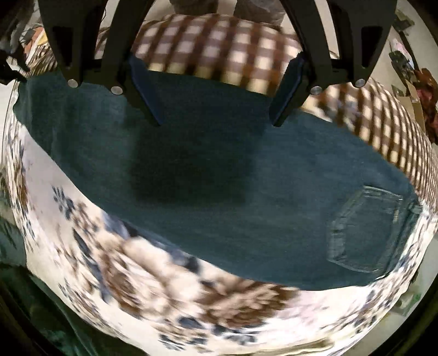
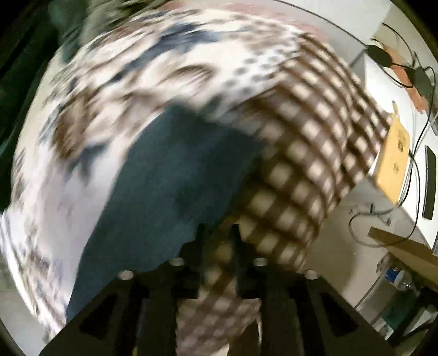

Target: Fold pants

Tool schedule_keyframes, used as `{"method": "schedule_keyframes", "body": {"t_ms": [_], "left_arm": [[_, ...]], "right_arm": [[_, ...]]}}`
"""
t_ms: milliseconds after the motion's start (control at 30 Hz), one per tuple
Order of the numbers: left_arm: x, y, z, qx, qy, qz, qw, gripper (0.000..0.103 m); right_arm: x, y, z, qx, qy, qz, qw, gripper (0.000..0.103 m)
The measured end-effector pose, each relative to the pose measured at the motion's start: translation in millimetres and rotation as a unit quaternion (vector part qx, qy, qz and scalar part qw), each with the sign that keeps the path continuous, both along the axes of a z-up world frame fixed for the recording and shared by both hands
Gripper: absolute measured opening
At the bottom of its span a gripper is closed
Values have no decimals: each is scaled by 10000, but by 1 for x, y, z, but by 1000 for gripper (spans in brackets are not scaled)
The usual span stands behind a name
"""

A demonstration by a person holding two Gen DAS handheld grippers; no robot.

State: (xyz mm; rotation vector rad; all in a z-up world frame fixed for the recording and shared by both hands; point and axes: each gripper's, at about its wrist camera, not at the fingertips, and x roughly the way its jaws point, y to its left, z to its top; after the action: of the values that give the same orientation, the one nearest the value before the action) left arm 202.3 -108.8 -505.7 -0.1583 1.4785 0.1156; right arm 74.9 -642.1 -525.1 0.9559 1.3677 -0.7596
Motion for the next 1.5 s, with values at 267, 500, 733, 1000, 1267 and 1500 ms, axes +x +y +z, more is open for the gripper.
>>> {"method": "schedule_keyframes", "body": {"t_ms": [267,500,733,1000,1267,1500], "left_arm": [[24,88,8,276,-236,512,9980,78],[45,141,6,26,-139,1141,9934,78],[59,148,2,-404,86,1362,9898,78],[97,113,-2,-611,123,1118,9918,78],[96,99,-28,19,464,1048,9934,78],[71,113,-38,35,444,1272,9909,80]], "right_arm": [[162,236,20,1517,-776,2583,9509,65],[298,397,-44,2146,-439,3818,8979,65],[291,431,-65,2151,81,4348,8744,64],[227,414,-41,2451,-359,4638,8506,56],[211,424,-45,2856,-212,5285,7992,56],[254,413,-42,3199,-353,5048,8010,60]]}}
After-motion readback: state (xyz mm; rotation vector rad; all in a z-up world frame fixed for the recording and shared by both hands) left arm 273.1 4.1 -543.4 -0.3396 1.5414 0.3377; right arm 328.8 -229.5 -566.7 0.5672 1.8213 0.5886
